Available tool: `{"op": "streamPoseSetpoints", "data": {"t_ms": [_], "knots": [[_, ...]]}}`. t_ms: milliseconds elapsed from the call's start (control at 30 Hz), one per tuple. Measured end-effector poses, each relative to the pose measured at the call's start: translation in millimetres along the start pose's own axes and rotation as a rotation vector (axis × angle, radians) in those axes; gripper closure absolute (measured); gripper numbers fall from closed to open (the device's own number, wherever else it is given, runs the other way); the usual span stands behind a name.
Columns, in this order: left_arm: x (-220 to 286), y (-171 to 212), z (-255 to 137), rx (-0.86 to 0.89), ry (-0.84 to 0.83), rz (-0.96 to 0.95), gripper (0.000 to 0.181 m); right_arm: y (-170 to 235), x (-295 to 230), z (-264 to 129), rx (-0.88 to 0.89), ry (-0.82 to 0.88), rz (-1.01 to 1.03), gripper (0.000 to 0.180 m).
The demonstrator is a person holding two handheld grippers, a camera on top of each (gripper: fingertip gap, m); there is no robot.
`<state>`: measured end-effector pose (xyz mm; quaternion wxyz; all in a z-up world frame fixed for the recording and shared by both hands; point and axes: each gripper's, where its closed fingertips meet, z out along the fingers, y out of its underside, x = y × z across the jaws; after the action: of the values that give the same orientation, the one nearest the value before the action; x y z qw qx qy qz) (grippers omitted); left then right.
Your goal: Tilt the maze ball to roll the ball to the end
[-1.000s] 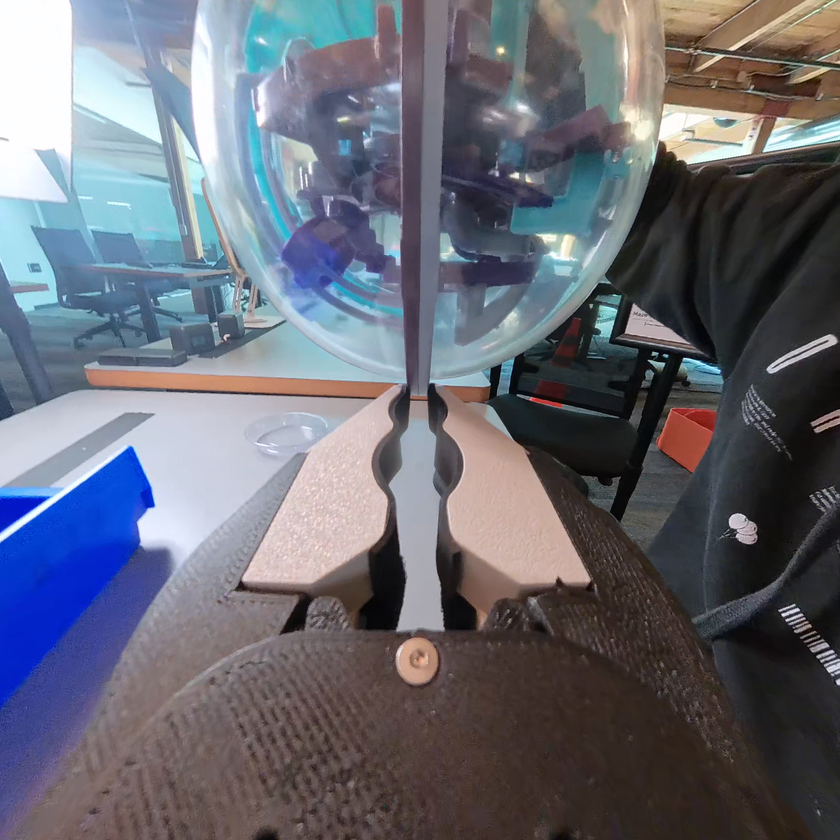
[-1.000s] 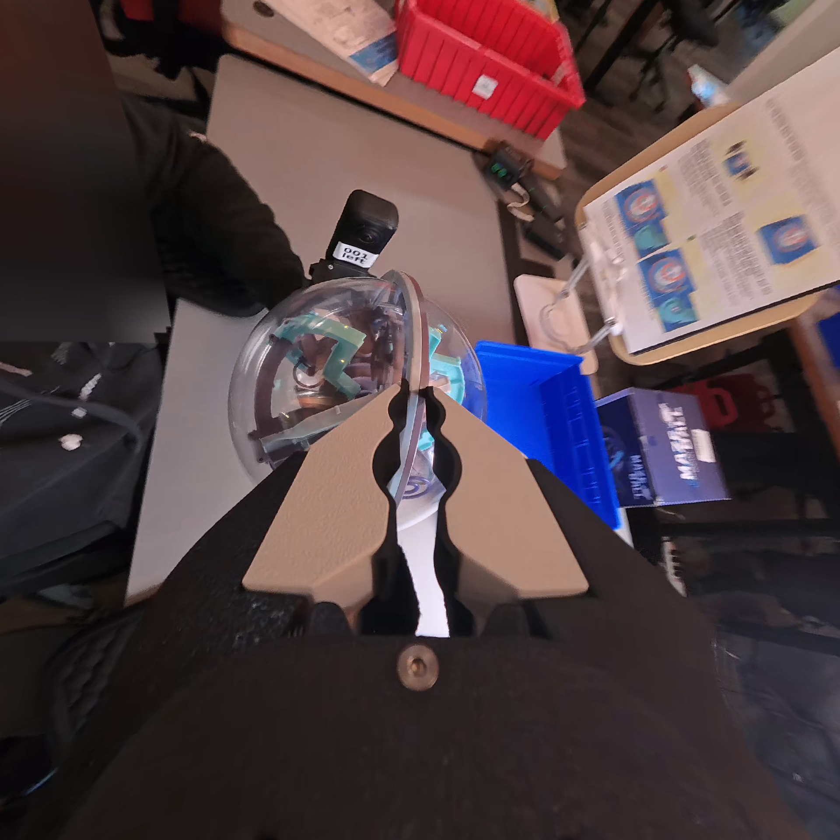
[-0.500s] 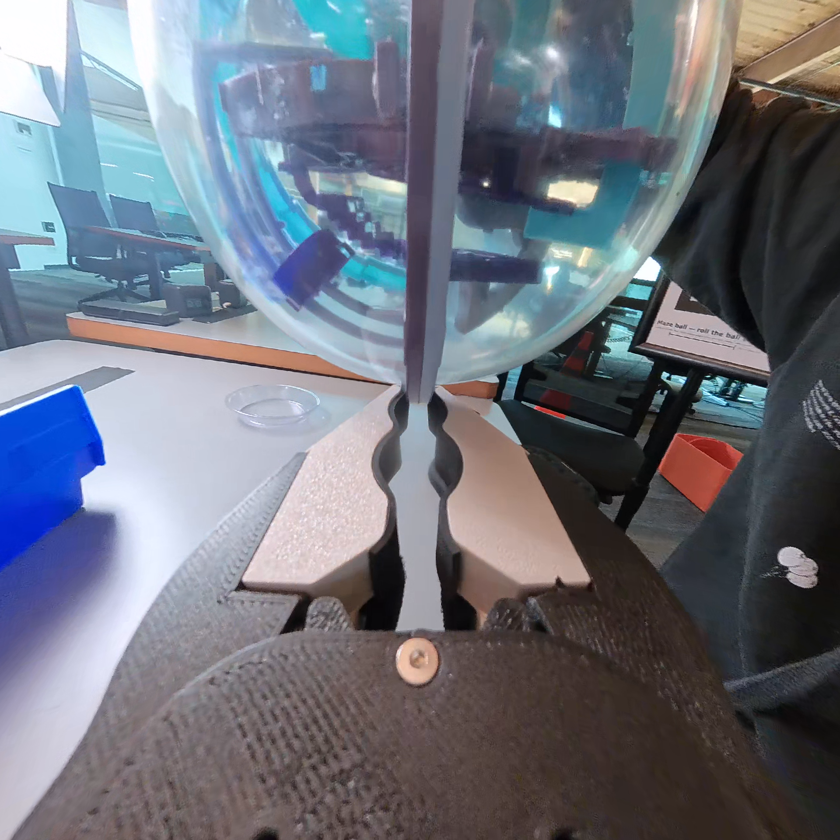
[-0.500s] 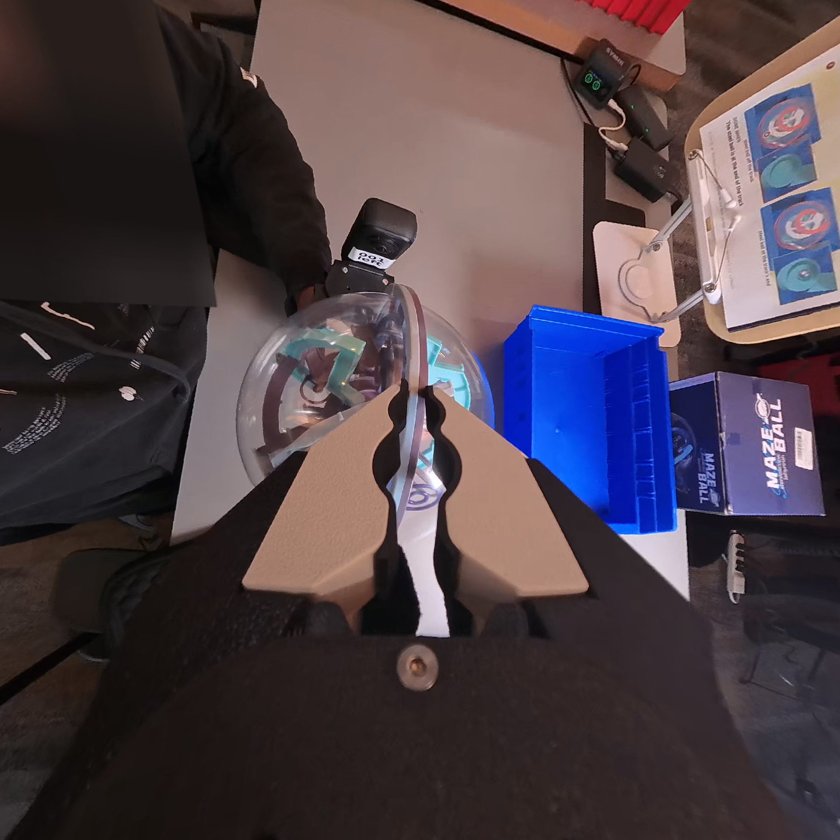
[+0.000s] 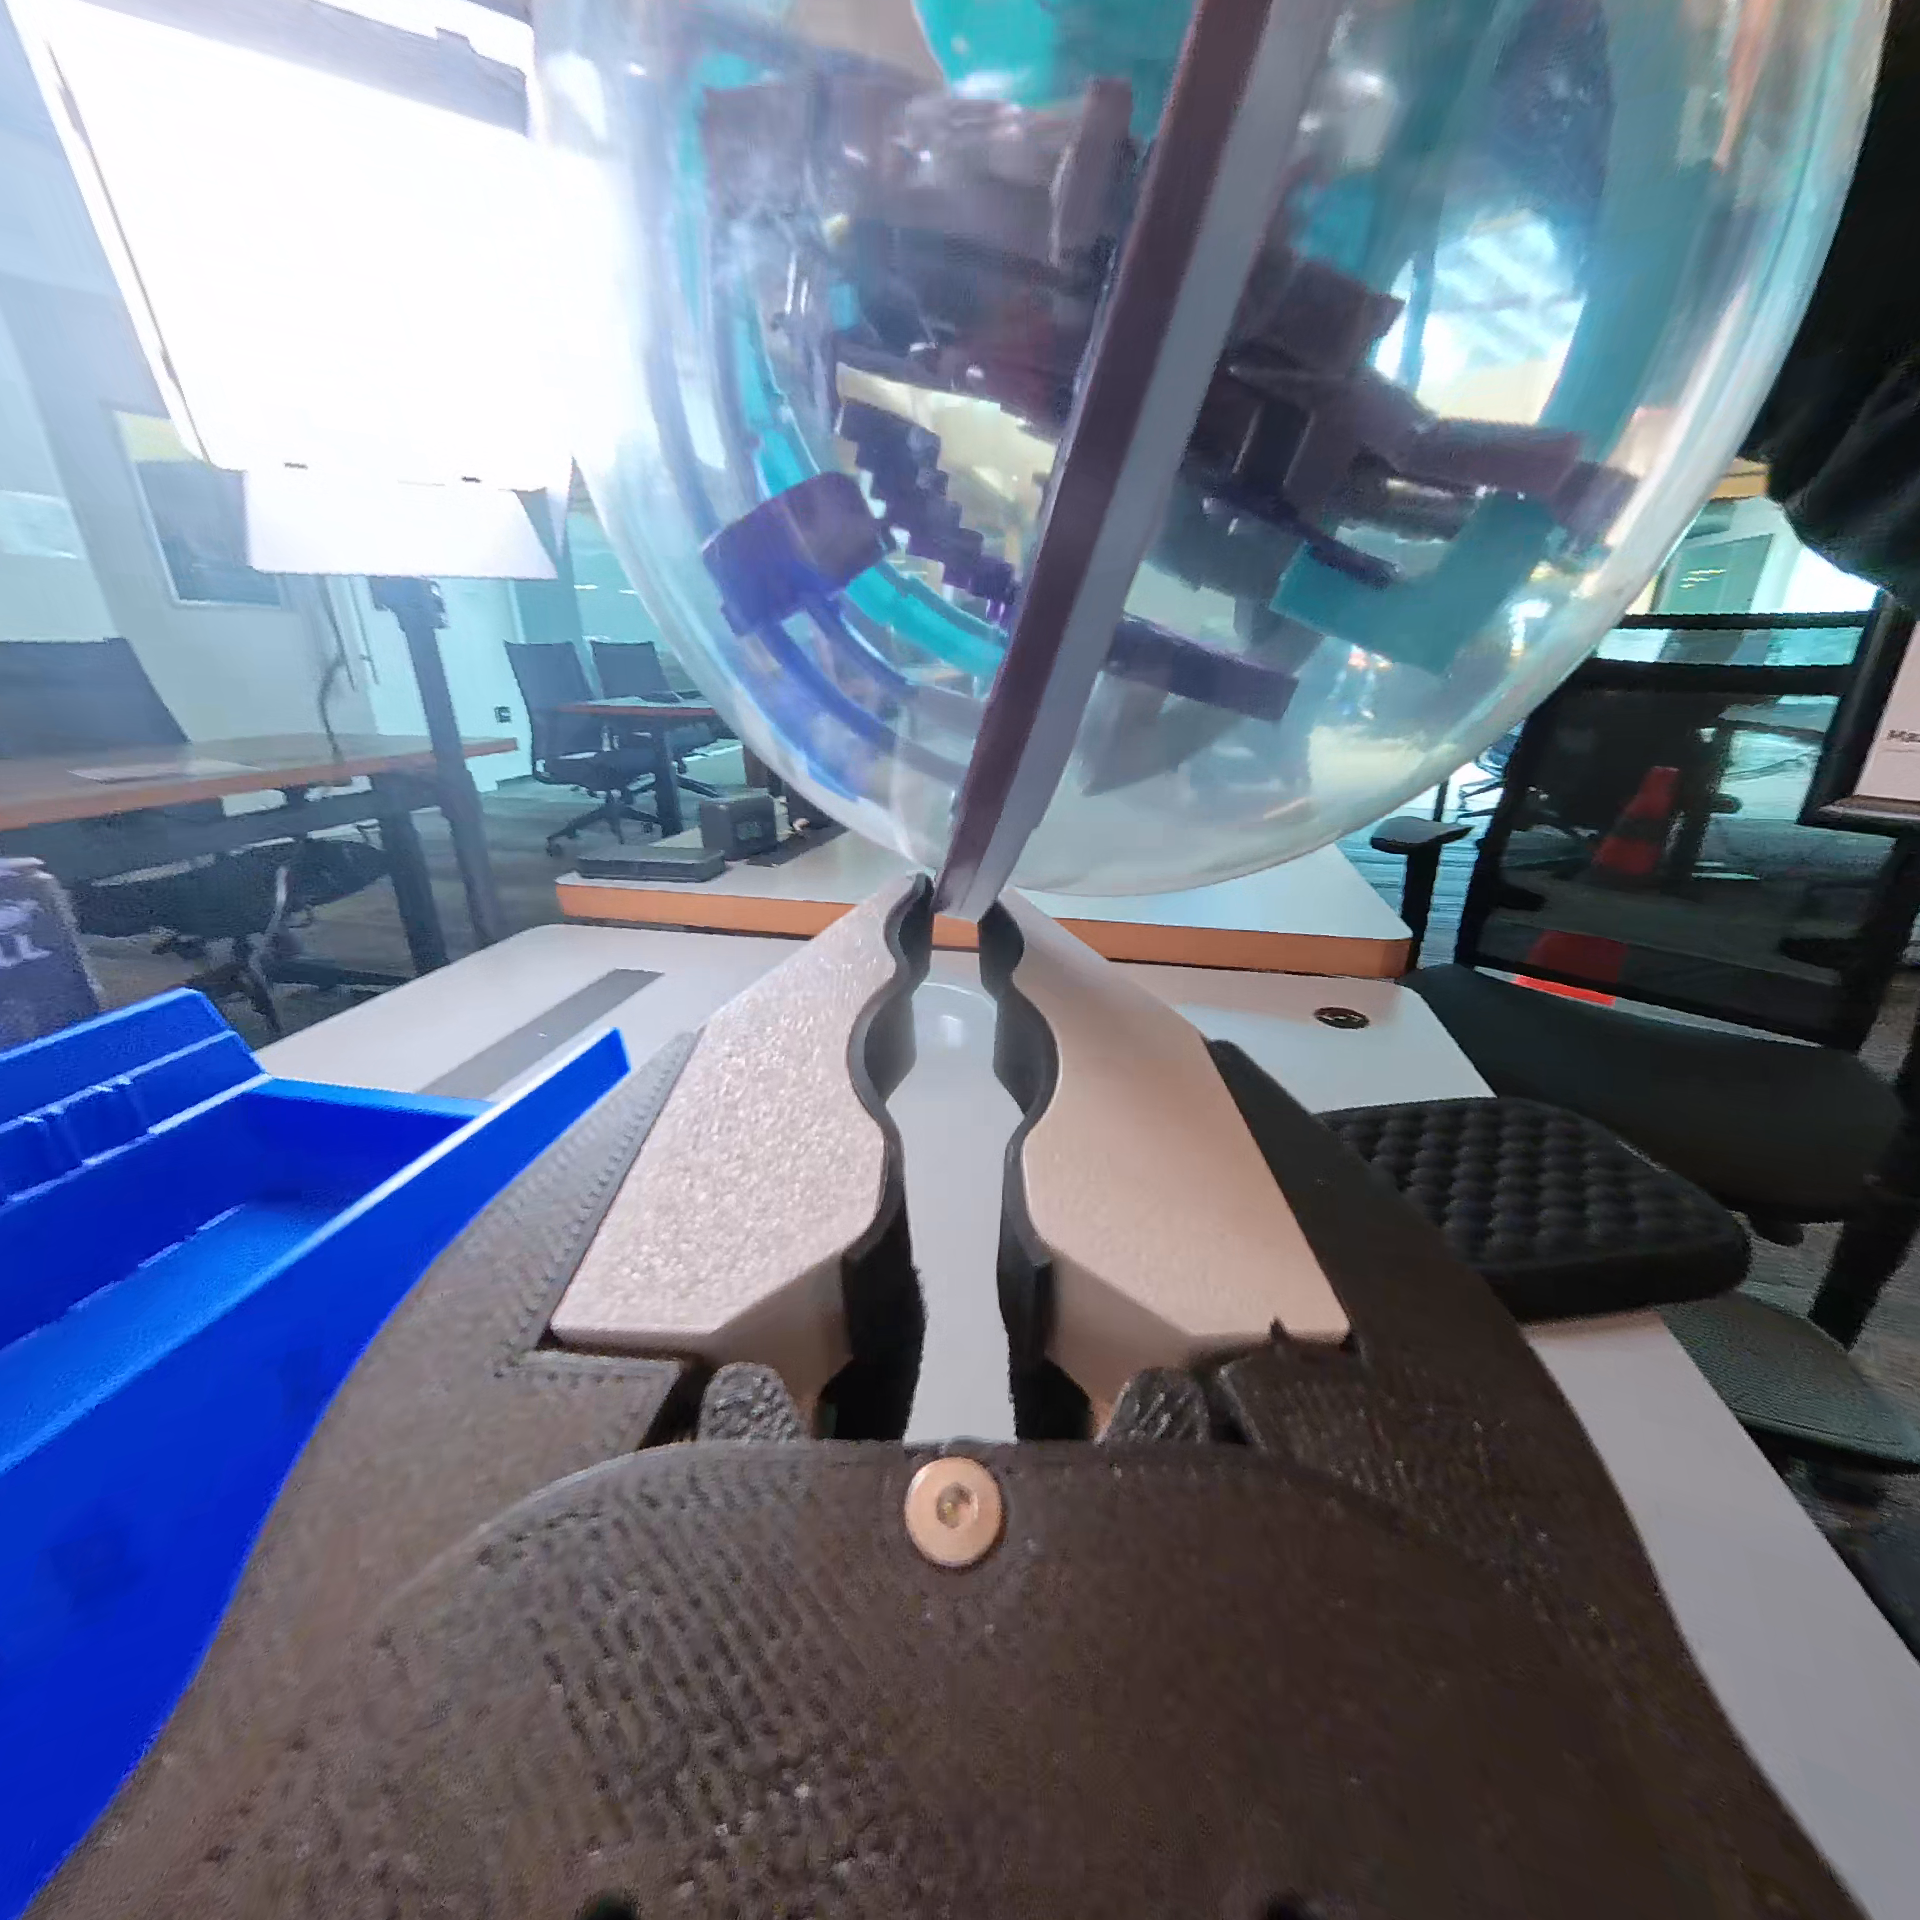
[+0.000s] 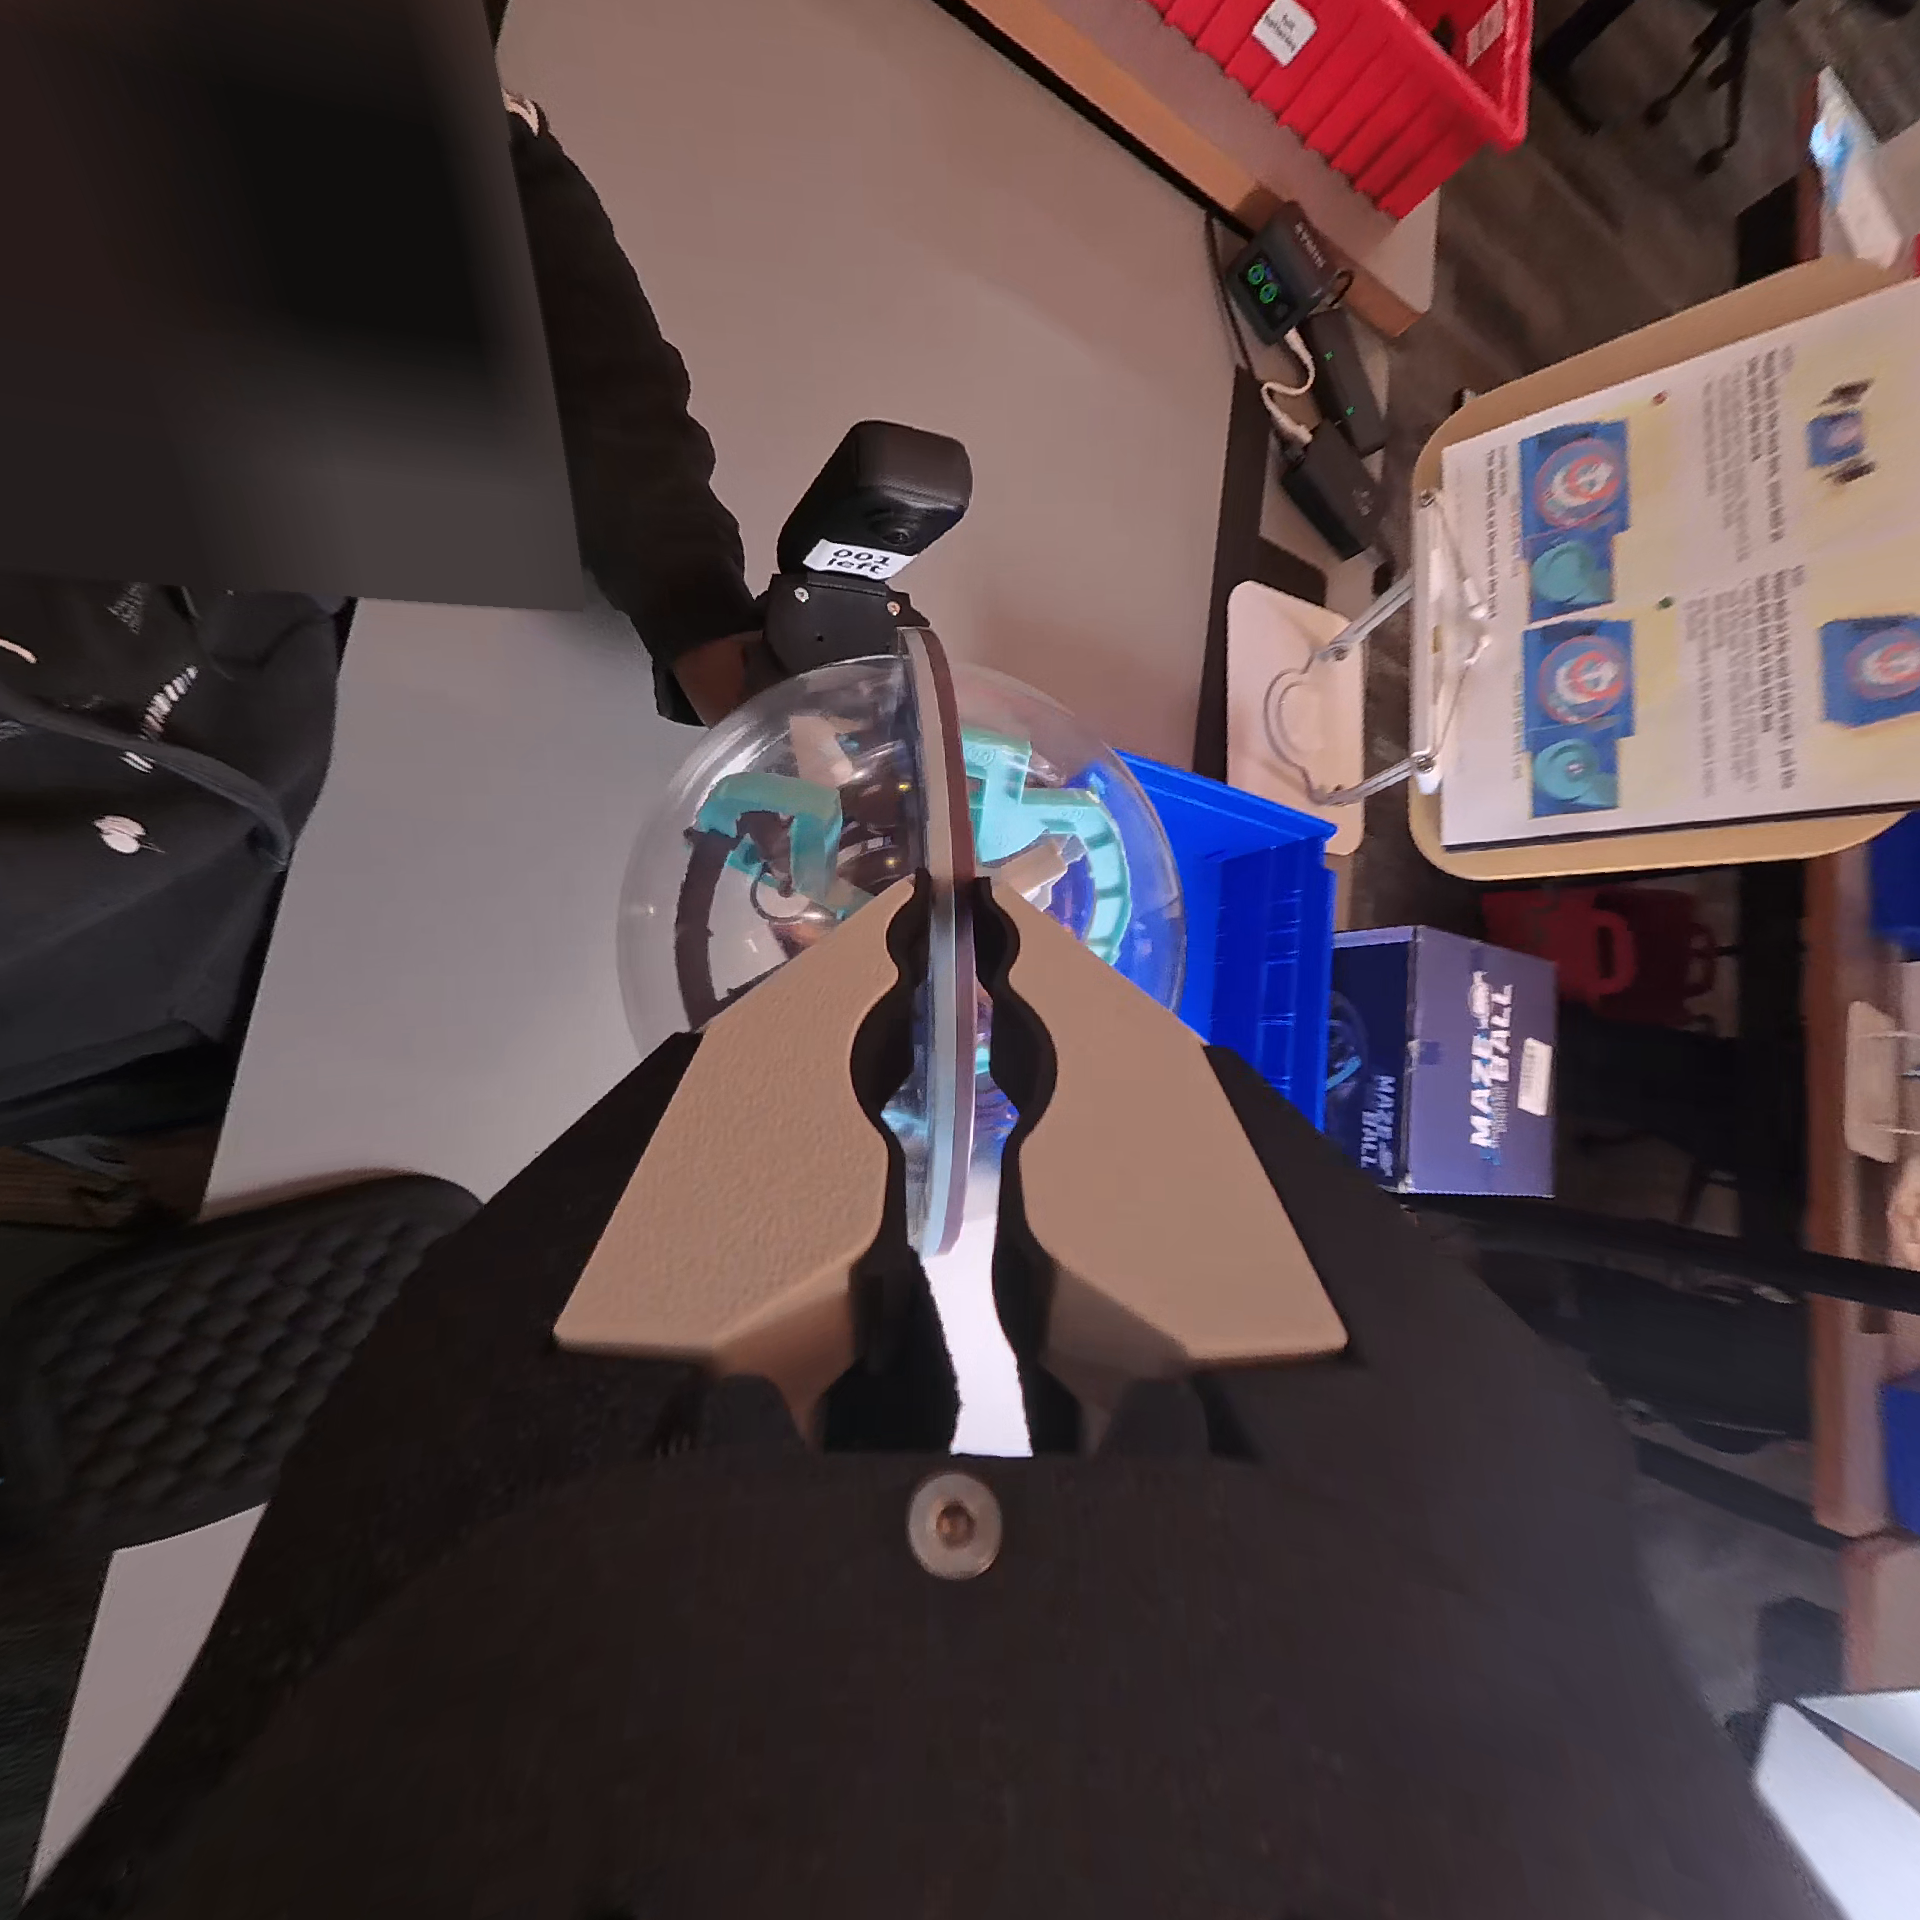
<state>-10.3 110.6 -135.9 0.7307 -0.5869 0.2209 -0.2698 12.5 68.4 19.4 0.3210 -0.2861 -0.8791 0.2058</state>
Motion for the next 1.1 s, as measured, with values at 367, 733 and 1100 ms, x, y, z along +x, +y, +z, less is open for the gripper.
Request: {"op": "streamPoseSetpoints", "data": {"t_ms": [367,733,1100], "knots": [[-19.0,-28.4,-16.3,0.033,-0.101,0.131,0.173,-14.5,-10.8,-7.6,0.015,0.078,-0.094,0.174],[-49.4,-65.9,-44.5,0.04,-0.199,0.305,0.174,-6.6,-11.3,-10.0,0.116,0.29,-0.166,0.174],[-68.3,-121.3,-80.7,0.091,-0.335,0.514,0.176,7.0,-1.5,-3.8,0.266,0.55,-0.236,0.173]]}}
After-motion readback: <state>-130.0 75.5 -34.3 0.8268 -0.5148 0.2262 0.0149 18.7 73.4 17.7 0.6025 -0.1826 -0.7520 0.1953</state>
